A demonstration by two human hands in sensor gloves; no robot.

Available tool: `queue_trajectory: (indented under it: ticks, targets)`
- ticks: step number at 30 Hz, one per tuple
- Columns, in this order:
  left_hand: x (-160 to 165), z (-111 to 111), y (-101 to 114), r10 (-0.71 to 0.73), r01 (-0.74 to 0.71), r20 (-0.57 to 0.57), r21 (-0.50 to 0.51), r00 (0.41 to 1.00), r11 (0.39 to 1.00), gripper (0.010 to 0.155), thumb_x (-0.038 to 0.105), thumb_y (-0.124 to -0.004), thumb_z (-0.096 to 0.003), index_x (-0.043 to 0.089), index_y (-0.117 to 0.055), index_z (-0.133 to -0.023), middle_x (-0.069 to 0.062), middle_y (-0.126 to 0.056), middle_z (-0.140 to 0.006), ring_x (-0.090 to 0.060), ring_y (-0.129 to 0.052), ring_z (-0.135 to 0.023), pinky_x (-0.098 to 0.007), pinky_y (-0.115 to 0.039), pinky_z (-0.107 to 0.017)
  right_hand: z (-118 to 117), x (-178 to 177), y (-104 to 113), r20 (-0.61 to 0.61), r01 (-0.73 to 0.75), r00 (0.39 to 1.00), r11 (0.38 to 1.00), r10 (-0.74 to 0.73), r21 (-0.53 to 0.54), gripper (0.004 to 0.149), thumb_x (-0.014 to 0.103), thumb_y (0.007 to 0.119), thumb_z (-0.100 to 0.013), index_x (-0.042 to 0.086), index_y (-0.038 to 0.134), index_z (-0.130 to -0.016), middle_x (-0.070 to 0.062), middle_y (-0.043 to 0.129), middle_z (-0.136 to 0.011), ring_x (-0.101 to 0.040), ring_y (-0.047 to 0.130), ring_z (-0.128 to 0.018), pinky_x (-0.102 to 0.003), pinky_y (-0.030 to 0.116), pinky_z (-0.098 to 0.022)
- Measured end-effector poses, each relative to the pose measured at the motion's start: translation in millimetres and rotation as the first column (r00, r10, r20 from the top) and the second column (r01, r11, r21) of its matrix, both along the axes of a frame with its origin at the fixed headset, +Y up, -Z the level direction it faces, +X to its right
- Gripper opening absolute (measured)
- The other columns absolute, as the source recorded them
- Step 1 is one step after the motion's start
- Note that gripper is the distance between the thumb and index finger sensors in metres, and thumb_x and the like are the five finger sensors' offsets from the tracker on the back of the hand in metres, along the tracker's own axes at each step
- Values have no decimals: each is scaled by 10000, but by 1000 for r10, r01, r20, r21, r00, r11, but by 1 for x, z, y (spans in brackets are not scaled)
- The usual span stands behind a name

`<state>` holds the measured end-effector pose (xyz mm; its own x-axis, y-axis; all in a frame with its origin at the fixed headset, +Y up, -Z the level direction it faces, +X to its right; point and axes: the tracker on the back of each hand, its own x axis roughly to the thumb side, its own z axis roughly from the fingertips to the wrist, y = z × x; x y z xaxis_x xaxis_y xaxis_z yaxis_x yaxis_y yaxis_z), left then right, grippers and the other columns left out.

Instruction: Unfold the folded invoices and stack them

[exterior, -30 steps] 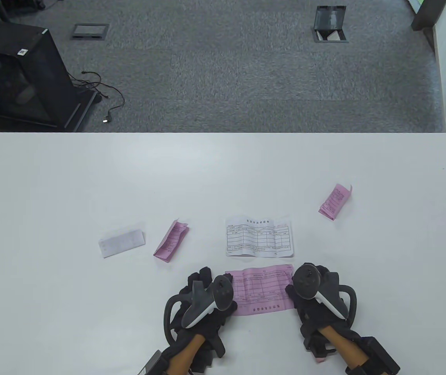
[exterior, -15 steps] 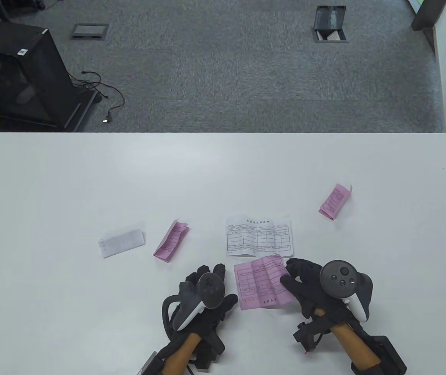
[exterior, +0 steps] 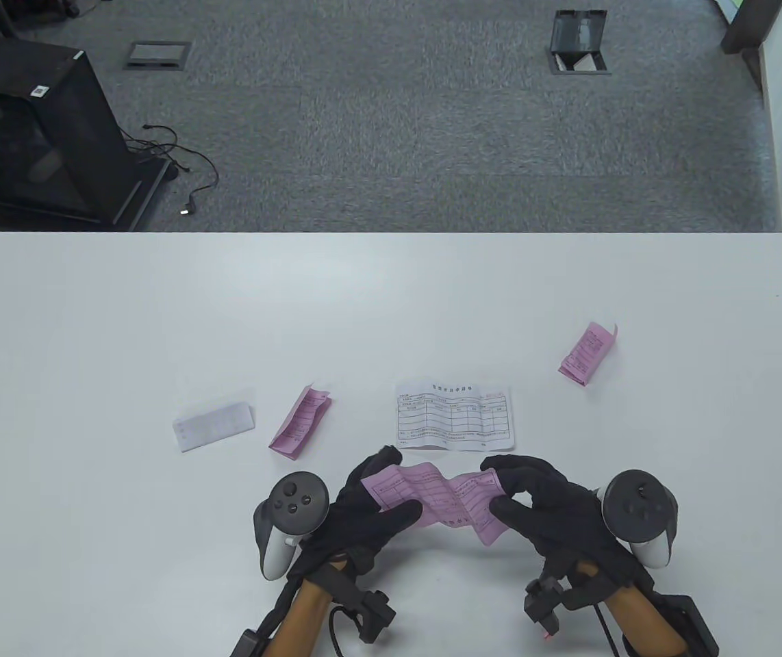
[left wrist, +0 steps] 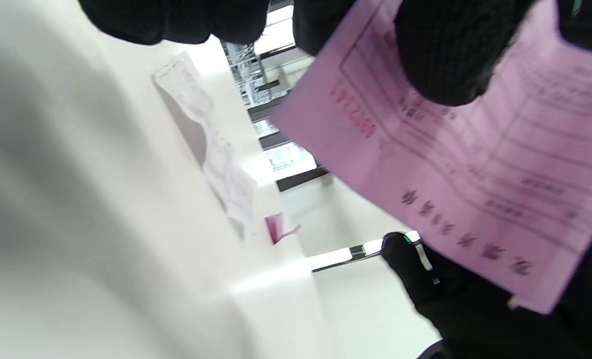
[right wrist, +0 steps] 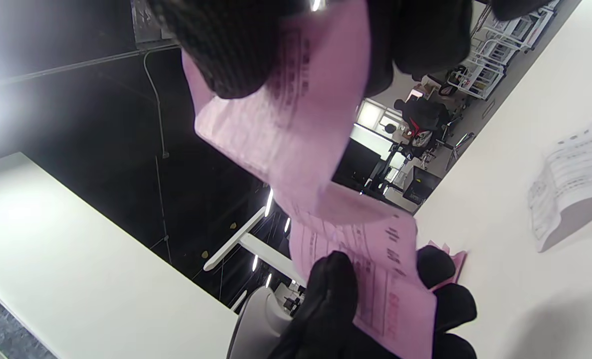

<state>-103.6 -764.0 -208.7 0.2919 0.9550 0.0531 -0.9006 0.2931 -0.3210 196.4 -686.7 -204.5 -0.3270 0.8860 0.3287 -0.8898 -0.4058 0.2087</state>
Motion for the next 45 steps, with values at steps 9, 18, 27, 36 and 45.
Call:
queue_trajectory:
  ticks: [9,18,27,36,45]
  targets:
    - [-5,6,10,-80,111,-221,132,972,985,416,359,-847,-500,244,-828,-900,-87,-949,-818,-328,-860,-749,-475,-761,-554,-15,18,-24,166,-18,985,995,34,-97,326,397,757,-464,321,745,-781,-40,891,-747,-320,865,-685,-587,619,-626]
    - [-5,3,6,-142,164,-241,76,960,983,466,278,-869,-486,205,-799,-940,-83,-1002,-741,-241,-957,-566,-384,-840,-427,-24,22,-44,228,-117,961,977,157,-180,335,382,764,-462,281,759,-781,-20,932,-619,-273,915,-555,-548,671,-592]
    - [-3,1,2,-251,270,-257,41,933,962,506,254,-881,-481,222,-767,-972,-93,-1000,-768,-204,-982,-520,-360,-859,-391,-30,25,-60,252,-198,930,941,269,-274,339,382,768,-458,262,771,-775,-19,941,-586,-269,920,-525,-544,679,-583]
    - [5,-7,5,-441,467,-321,7,838,884,548,300,-891,-480,200,-736,-996,-84,-1009,-718,-179,-979,-462,-347,-855,-351,-35,19,-67,240,-356,868,883,434,-306,345,394,773,-455,248,785,-767,-19,947,-550,-265,924,-491,-538,685,-576]
    - [12,-36,28,-513,542,-346,-15,786,840,581,328,-898,-476,198,-716,-1012,-74,-1015,-689,-169,-973,-440,-343,-851,-339,-61,16,-34,293,-435,806,851,514,-295,345,407,774,-456,242,797,-757,-18,952,-531,-264,927,-475,-537,687,-574]
